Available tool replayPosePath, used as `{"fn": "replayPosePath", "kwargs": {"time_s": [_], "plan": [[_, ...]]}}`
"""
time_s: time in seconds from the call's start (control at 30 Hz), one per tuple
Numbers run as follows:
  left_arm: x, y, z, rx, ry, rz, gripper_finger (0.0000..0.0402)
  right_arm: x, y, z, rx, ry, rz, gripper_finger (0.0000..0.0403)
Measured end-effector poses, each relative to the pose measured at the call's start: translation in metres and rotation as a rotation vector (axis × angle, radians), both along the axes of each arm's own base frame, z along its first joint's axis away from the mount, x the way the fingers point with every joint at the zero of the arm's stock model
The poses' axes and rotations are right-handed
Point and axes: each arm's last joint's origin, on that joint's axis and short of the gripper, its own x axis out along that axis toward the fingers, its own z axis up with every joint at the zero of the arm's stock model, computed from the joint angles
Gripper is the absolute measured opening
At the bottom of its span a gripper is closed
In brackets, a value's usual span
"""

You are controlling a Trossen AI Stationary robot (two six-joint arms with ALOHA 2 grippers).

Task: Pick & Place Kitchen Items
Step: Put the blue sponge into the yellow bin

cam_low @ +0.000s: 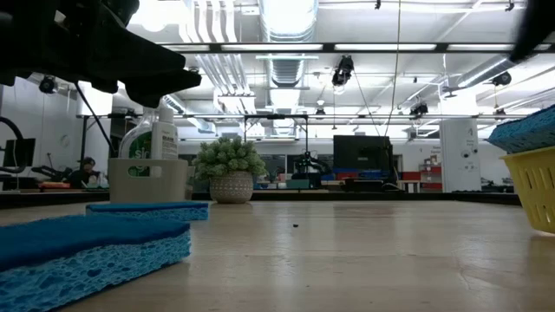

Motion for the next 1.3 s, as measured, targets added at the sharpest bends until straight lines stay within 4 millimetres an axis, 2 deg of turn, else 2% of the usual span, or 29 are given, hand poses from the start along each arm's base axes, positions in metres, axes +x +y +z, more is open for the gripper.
{"fn": "replayPosePath", "kwargs": {"time_s": [0.07, 0.13, 0.3, 0.33, 0.53, 0.7, 0.8, 1.17, 1.3], "plan": [[0.0, 0.0, 0.0, 0.0, 0.0, 0.0, 0.0236, 0.003, 0.0, 0.002, -0.034, -0.051, 0.021, 0.02], [0.0, 0.0, 0.0, 0.0, 0.0, 0.0, 0.0236, 0.008, -0.001, 0.001, -0.046, -0.074, 0.035, 0.017], [0.0, 0.0, 0.0, 0.0, 0.0, 0.0, 0.0236, 0.02, -0.004, -0.009, -0.078, -0.074, 0.087, 0.004], [0.0, 0.0, 0.0, 0.0, 0.0, 0.0, 0.0236, 0.023, -0.004, -0.011, -0.088, -0.067, 0.094, 0.0033], [0.0, 0.0, 0.0, 0.001, 0.002, 0.0, 0.0236, 0.032, -0.012, -0.023, -0.047, 0.034, 0.085, 0.0019], [0.0, 0.0, 0.0, 0.001, 0.003, 0.0, 0.0236, 0.028, -0.012, -0.033, 0.069, 0.184, 0.076, 0.0018], [0.0, 0.0, 0.0, 0.001, 0.003, 0.0, 0.0236, 0.025, -0.012, -0.037, 0.079, 0.233, 0.045, 0.0017], [0.0, 0.0, 0.0, 0.001, 0.003, 0.0, 0.0236, 0.02, -0.013, -0.037, 0.093, 0.29, 0.006, 0.0017], [0.0, 0.0, 0.0, 0.001, 0.003, 0.0, 0.0236, 0.021, -0.014, -0.034, 0.019, 0.219, 0.008, 0.0017]]}}
